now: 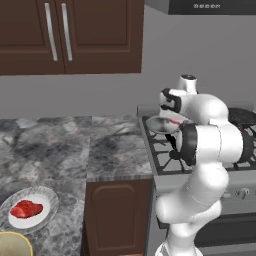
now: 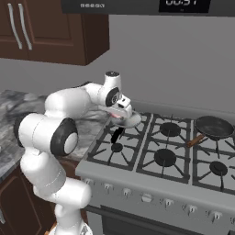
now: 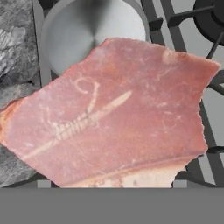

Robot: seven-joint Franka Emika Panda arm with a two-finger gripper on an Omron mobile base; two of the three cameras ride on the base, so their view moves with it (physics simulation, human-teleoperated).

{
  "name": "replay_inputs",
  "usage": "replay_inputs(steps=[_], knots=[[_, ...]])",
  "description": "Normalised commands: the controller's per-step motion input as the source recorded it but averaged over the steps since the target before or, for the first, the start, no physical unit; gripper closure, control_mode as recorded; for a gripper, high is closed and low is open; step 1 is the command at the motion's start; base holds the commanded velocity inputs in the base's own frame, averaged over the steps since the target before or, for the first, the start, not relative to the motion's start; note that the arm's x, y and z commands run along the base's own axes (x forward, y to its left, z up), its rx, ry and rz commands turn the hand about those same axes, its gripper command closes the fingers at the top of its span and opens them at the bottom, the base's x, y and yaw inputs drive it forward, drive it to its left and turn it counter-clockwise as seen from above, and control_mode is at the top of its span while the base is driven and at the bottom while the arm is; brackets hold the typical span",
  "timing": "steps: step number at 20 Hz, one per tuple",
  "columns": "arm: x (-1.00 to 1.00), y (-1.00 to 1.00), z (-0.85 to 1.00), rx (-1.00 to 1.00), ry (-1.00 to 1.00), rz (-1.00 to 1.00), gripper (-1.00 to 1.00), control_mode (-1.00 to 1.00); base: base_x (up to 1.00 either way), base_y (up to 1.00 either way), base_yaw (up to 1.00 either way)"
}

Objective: Place one of the steaks on the plate and the other in the bowl. Then place the bowl in the fridge.

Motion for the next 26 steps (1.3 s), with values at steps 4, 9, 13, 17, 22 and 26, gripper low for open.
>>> replay_inputs(steps=[4, 9, 13, 17, 22, 26], knots=[[-1.0, 0.47, 0.53, -0.05, -0.08, 0.0, 1.0, -1.0, 0.0, 0.0, 0.0], [-1.0, 0.62, 0.34, -0.13, -0.06, 0.03, 1.0, -1.0, 0.0, 0.0, 0.0], [-1.0, 0.77, 0.25, -0.19, -0.03, 0.08, 1.0, -1.0, 0.0, 0.0, 0.0], [-0.91, 0.71, 0.34, -0.12, -0.06, 0.11, 1.0, -1.0, 0.0, 0.0, 0.0], [-0.42, 0.12, 0.37, 0.1, 0.0, 0.14, 1.0, -1.0, 0.0, 0.0, 0.0], [-0.33, 0.18, 0.31, 0.08, 0.11, 0.13, 1.0, -1.0, 0.0, 0.0, 0.0]])
